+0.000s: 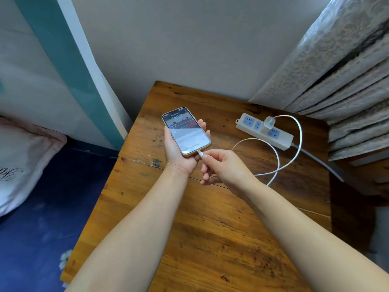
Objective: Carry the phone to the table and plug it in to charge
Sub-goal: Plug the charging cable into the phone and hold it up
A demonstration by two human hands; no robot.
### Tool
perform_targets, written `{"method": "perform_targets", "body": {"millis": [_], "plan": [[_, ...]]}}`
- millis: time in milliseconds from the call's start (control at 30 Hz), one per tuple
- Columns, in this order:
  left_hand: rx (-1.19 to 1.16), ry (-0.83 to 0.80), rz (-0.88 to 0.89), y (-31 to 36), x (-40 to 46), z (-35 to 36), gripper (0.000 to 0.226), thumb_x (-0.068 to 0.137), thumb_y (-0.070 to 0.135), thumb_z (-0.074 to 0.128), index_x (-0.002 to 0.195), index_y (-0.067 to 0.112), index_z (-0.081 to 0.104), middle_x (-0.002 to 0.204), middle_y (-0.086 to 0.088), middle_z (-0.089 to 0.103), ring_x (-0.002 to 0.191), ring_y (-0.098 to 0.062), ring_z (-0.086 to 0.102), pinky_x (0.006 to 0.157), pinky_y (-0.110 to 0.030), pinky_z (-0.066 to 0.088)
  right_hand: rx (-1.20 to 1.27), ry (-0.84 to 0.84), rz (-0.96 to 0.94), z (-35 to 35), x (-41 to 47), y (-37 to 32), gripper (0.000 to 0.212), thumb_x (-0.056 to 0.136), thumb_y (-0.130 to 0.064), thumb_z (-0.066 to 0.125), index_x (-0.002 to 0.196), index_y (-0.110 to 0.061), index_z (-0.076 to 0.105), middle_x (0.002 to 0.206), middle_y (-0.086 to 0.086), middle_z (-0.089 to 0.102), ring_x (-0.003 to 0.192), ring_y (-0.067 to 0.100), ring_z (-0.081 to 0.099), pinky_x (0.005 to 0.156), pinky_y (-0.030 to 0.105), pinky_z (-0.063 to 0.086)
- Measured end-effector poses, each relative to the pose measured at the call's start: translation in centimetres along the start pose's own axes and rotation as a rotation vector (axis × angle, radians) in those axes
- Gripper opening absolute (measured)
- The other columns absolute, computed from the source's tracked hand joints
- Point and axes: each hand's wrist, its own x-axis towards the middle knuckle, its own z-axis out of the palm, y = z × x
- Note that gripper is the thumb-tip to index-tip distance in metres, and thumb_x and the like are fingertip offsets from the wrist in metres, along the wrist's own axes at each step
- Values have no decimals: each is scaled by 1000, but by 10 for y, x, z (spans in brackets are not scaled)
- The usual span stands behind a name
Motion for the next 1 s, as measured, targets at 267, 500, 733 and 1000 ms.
{"method": "perform_targets", "body": {"millis": [267,500,733,1000], "plan": [[102,0,-23,0,0,3,68,87,65,38,133,16,48,114,-11,58,96,-22,59,82,-35,49,200,10,139,3,-2,-5,28,98,-12,44,109,9,60,65,9,52,48,12,51,49,25,59],[111,-71,-43,2,1,10,71,88,63,38,141,16,40,124,-10,52,98,-21,56,81,-35,45,311,-40,151,0,-5,-8,28,99,-12,43,112,7,58,65,6,49,51,11,48,49,23,57],[47,-9,-29,-2,2,9,69,88,64,39,137,16,45,120,-10,55,94,-21,59,77,-35,50,343,-35,153,0,-6,-11,22,99,-12,41,104,3,58,63,5,47,50,10,45,47,22,57],[9,4,-50,-7,0,8,72,86,65,44,137,15,46,122,-9,54,95,-22,59,77,-36,50,293,-45,184,-4,-4,-8,22,98,-13,44,96,-1,62,60,3,50,44,7,48,49,24,57]]}}
